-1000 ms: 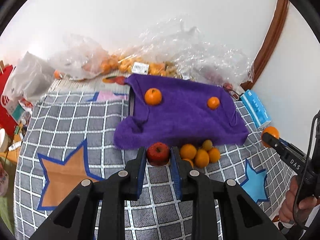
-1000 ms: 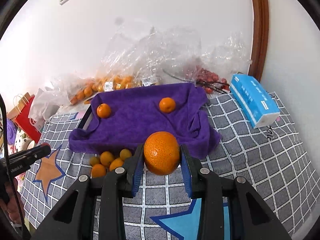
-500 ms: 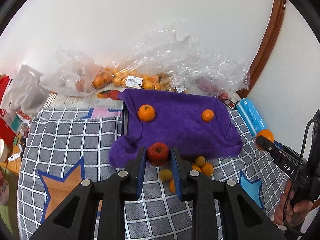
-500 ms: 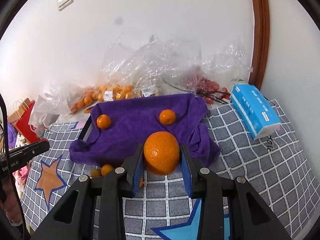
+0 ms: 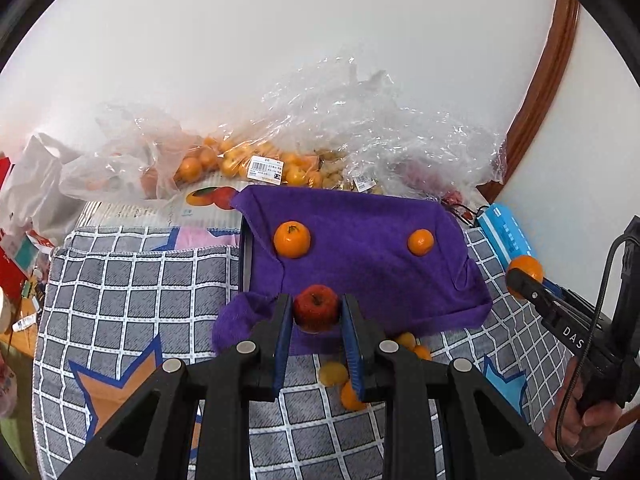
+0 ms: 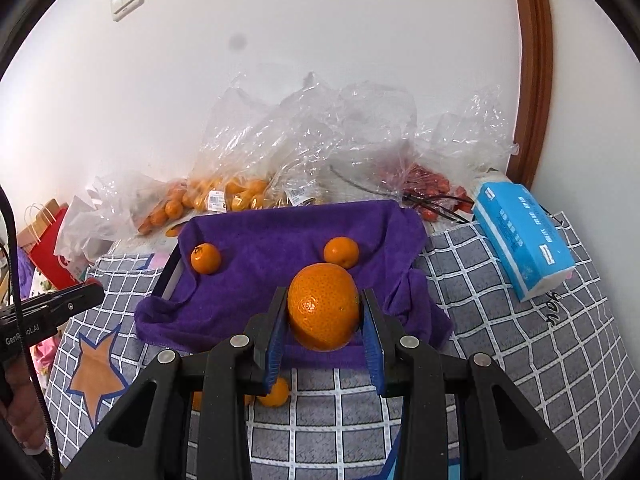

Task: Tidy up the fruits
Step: 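Lift the red fruit and orange and carry both over the purple towel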

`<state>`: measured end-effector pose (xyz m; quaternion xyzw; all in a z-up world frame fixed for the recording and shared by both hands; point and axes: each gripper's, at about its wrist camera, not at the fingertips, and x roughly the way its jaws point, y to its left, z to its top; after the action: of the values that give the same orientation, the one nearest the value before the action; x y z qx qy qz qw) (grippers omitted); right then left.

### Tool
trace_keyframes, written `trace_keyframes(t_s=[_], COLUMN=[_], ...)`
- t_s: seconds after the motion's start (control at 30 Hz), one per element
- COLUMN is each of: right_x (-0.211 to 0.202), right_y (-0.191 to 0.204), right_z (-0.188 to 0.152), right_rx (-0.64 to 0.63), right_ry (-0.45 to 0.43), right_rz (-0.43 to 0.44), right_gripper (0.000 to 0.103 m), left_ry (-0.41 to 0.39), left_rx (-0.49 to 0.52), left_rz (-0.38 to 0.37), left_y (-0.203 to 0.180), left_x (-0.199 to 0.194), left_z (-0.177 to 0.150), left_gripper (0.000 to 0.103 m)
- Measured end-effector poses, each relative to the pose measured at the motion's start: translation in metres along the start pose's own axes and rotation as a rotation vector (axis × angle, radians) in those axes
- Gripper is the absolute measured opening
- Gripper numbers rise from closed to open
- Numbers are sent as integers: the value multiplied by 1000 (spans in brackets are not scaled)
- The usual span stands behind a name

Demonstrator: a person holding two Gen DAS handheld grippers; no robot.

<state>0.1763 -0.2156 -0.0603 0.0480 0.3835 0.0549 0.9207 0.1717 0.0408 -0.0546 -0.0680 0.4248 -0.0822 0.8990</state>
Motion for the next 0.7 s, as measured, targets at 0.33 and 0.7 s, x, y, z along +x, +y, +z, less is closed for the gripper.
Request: trace_keyframes(t_s=[0.33, 0.7], right_x=[16, 40], right_y=[1, -12], right_z=[14, 14], right_rx=[-8, -4], right_ry=[-10, 20], right_rz=[11, -7], right_gripper=[35, 35], left_ry=[12, 40], left_rx=[-4, -8], left_rz=[13, 14], left_y=[4, 6], left_x=[19, 42], left_z=[14, 18], left_gripper=[23, 23])
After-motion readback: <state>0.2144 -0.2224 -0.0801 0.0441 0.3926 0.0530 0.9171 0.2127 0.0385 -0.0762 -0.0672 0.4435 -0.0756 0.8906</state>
